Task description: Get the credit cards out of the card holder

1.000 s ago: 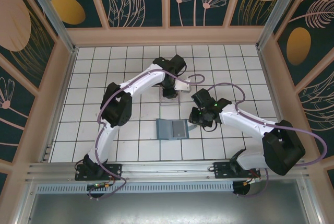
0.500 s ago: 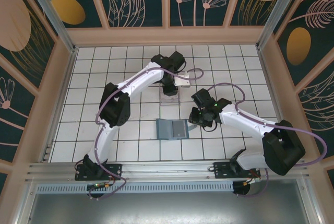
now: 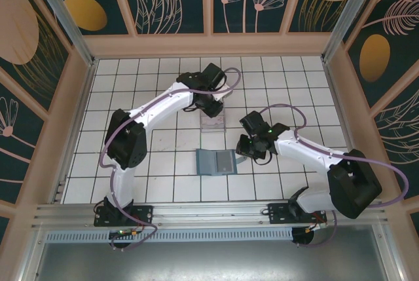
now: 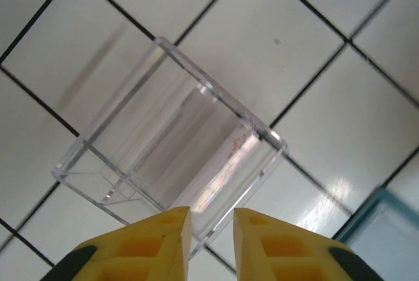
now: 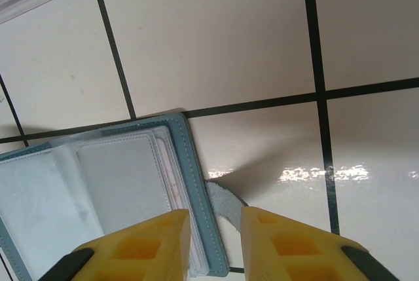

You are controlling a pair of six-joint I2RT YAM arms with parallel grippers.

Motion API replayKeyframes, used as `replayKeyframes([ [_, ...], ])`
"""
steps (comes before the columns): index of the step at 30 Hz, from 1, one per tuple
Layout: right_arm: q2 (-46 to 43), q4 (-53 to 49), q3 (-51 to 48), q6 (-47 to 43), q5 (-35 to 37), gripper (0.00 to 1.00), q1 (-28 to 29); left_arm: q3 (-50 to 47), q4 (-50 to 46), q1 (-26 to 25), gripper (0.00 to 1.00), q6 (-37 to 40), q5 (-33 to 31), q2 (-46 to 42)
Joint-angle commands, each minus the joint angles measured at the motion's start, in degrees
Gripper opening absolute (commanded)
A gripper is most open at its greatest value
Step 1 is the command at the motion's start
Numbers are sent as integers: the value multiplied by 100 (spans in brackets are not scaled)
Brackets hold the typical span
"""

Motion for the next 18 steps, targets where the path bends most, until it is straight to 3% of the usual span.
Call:
replayKeyframes([
  [1, 59, 63, 59, -149, -48, 28, -64, -337, 494, 23, 26, -1686, -165, -311],
  [8, 91, 53, 112, -339, -110, 28, -151, -1630, 1638, -109, 31, -3038, 458, -993],
  [14, 69, 86, 139, -515, -179, 28, -299, -1616, 1162, -722, 29, -4037, -496, -871],
  [18, 51, 123, 82, -640, -246, 28, -393, -1750, 940, -1060, 28, -4659, -545, -747],
])
